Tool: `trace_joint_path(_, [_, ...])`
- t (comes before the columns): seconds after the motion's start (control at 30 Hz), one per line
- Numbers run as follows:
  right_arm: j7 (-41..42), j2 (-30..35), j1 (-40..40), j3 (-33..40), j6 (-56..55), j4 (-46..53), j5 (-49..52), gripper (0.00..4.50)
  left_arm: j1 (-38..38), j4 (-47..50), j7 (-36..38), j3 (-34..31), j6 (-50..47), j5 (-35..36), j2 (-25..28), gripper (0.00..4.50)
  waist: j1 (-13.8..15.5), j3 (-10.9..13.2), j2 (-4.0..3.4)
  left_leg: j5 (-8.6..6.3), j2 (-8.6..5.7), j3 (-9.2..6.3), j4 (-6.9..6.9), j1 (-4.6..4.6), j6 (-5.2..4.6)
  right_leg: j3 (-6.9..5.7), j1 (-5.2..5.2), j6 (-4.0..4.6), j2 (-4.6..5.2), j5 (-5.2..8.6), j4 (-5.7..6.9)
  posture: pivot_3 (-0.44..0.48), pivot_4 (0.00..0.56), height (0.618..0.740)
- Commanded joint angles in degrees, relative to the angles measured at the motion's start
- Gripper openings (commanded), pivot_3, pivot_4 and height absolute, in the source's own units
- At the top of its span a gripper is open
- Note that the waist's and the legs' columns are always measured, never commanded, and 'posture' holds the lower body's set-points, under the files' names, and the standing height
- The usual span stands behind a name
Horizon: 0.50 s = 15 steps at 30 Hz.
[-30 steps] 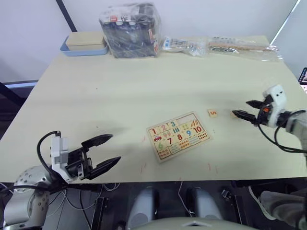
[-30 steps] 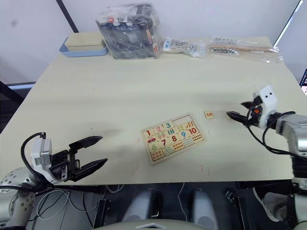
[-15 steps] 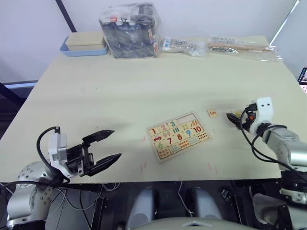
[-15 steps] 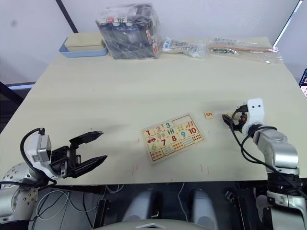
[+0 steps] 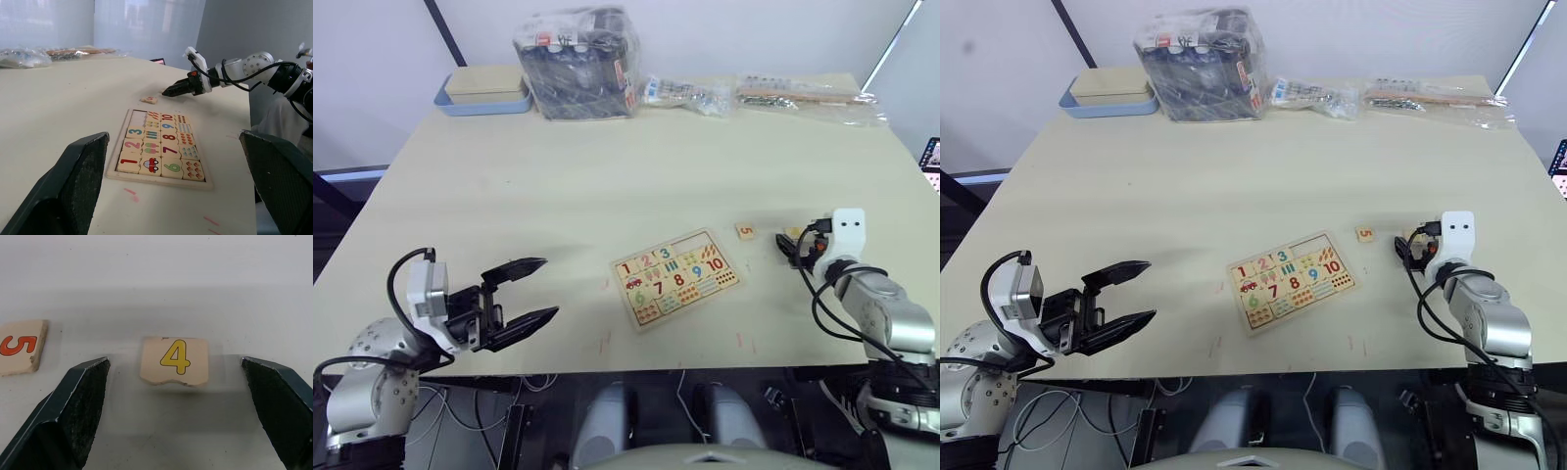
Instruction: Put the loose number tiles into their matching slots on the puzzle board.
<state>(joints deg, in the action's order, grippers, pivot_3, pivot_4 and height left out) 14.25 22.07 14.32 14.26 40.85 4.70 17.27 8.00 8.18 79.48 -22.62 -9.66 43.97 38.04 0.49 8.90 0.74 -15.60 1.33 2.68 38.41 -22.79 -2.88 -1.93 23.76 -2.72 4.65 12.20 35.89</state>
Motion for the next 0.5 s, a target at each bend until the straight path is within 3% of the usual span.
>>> trace_joint_path(0.03, [-0.33, -0.35, -0.26, 0.34, -2.39, 0.59, -0.4, 3.83, -0.41, 2.32, -1.2, -0.65, -0.34, 1.39, -0.21, 4.5, 0.01, 0.0, 0.0, 0.0, 0.0, 0.0, 0.0, 0.0, 0.0, 0.0, 0.0, 0.0, 0.0, 0.0, 0.0, 0.0, 0.15, 0.74])
trace_joint_path(0.2, [0.15, -0.65, 0.04, -0.19, -3.29, -0.27, -0.68, 1.48, -0.52, 2.82, -2.1, -0.63, -0.38, 1.53, -0.48, 4.5, -0.18, 0.0, 0.01, 0.0, 0.01, 0.02, 0.0, 0.01, 0.0, 0.02, 0.0, 0.0, 0.0, 0.0, 0.0, 0.0, 0.15, 0.74])
trace_joint_path(0.5, [2.95, 1.28, -2.79, 0.03, 0.69, 7.44, 1.77, 1.39, 0.66, 3.48, -2.82, -0.61, -0.58, 1.18, -0.57, 4.5, -0.57, 0.0, 0.0, 0.0, 0.03, 0.01, -0.01, 0.01, 0.0, 0.03, -0.01, 0.0, 0.0, 0.0, 0.0, 0.0, 0.15, 0.74])
